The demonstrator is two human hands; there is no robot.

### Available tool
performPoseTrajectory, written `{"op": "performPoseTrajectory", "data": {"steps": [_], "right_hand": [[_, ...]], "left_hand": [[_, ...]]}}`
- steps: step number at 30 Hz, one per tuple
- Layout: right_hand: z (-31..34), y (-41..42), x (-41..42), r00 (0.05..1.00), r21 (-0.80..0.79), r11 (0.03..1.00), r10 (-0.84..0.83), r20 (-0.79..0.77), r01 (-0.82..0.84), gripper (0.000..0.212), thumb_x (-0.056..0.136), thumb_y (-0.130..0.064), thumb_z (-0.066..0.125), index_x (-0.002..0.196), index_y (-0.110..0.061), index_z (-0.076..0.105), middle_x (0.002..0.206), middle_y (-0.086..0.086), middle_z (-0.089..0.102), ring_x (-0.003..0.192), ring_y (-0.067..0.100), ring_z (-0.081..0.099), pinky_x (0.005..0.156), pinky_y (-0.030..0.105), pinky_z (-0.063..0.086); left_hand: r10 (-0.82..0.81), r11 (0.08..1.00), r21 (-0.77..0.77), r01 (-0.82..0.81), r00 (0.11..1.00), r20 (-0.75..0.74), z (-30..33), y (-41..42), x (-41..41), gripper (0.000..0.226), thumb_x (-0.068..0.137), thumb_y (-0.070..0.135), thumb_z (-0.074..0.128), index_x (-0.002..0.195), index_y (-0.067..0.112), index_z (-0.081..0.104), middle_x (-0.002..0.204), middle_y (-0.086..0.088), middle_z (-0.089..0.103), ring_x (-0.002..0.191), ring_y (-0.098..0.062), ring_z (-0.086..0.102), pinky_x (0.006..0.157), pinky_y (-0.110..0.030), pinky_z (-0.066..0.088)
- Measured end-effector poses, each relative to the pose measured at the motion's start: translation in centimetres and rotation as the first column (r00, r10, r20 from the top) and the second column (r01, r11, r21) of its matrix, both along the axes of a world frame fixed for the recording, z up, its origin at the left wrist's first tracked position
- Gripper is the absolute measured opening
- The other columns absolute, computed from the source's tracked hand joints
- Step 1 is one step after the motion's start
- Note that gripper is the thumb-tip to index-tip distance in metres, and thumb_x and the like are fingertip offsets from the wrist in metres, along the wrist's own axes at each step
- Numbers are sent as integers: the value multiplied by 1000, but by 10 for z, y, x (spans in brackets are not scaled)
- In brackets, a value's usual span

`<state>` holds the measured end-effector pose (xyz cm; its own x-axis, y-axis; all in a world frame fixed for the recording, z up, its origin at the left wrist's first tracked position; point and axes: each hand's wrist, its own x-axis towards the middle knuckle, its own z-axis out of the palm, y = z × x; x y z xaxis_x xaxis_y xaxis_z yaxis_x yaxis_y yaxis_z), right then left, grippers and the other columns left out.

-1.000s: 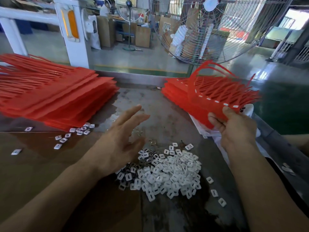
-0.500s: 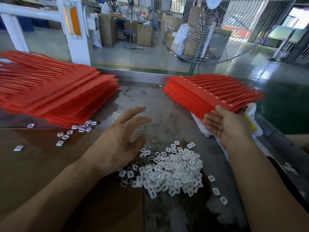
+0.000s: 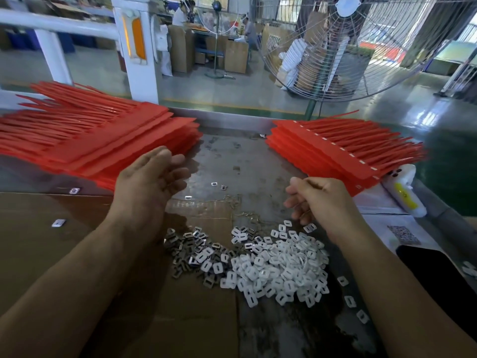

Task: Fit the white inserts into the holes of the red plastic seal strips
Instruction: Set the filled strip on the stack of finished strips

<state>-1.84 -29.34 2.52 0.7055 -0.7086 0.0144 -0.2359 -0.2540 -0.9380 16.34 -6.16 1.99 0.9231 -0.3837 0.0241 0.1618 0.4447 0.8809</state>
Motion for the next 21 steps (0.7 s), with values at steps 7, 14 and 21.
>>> {"op": "performPoseTrajectory", "data": {"steps": [7,14,21], "right_hand": [[-4,1,0,999,-38,999,13,-33,-15,24,104,-29,61,95,-11,74,79,7,78,58,20,69,47,25,50],[-3,3,-1,998,-86,995,40,-56,-44,24,105,-28,59,95,-12,74,80,4,78,61,21,71,50,26,51],[-6,3,0,996,-124,990,56,-68,-64,23,105,-28,59,94,-15,74,79,2,78,58,16,69,48,22,48]], "left_hand": [[-112,966,-255,44,959,-259,10,7,12,30,106,30,48,123,6,49,104,-11,77,74,-15,72,64,-23,57],[-183,943,-324,79,935,-302,21,14,13,32,105,18,41,128,-1,52,105,-11,77,73,-15,72,65,-21,56],[-197,937,-342,78,924,-327,28,16,13,43,105,19,40,138,-6,46,117,-13,74,80,-14,72,69,-22,54]]}}
